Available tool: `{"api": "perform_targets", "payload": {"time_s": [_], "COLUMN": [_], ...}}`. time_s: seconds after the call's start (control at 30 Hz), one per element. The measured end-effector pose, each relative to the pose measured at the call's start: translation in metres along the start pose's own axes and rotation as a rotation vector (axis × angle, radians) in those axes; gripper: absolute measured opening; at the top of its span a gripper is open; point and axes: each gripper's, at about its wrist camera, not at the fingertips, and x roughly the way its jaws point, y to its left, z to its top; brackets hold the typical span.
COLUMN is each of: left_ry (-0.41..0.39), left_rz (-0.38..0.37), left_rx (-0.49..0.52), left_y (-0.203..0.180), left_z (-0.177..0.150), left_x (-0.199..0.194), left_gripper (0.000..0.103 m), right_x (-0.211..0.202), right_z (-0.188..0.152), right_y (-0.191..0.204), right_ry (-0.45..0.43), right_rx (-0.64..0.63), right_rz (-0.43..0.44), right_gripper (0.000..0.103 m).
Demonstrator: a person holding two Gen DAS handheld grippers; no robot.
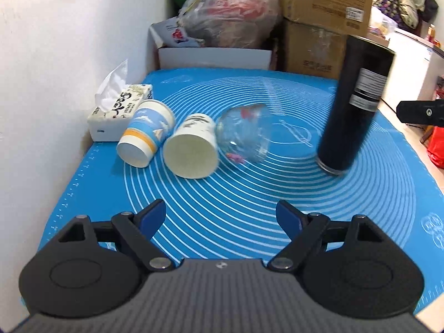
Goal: Flip cup upside down
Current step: 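Rotate the bottle upright with the right gripper and lower it onto the mat, then open the right gripper and withdraw from the standing bottle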
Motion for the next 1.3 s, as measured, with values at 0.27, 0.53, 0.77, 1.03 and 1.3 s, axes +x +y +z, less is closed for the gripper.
{"api": "perform_targets", "payload": {"time_s": [0.27, 0.53, 0.77, 1.03, 1.3], "left_ry": [-0.047, -0.092, -0.088, -0.098, -0.117], "left_rz": [-0.021, -0.016, -0.024, 0.024, 0.04], "left_rx": [0.047, 0.064, 0.041, 0.052, 0.038], "left_y": [-0.028, -0.051, -0.063, -0.069, -0.068], "left_z": [-0.025, -0.051, -0.071, -0.093, -0.093], "left_x": [-0.037, -0.061, -0.069, -0.073, -0.076], "left_gripper": [0.086, 0.086, 0.086, 0.086, 0.086], "right_x": [-0.053, -0.09, -0.101, -0.103, -0.108], "right_z": [-0.038, -0.084, -0.121, -0.149, -0.156], "right_y": [-0.009, 0.003, 0.004, 0.01, 0.009], "right_ry": [-0.023, -0.072, -0.058, -0.067, -0.107], "right_rx": [0.035, -0.029, -0.016, -0.04, -0.028], "right_rz": [0.003, -0.033, -0.011, -0.009, -0.005], "right_gripper": [0.103, 0.103, 0.103, 0.103, 0.103]}}
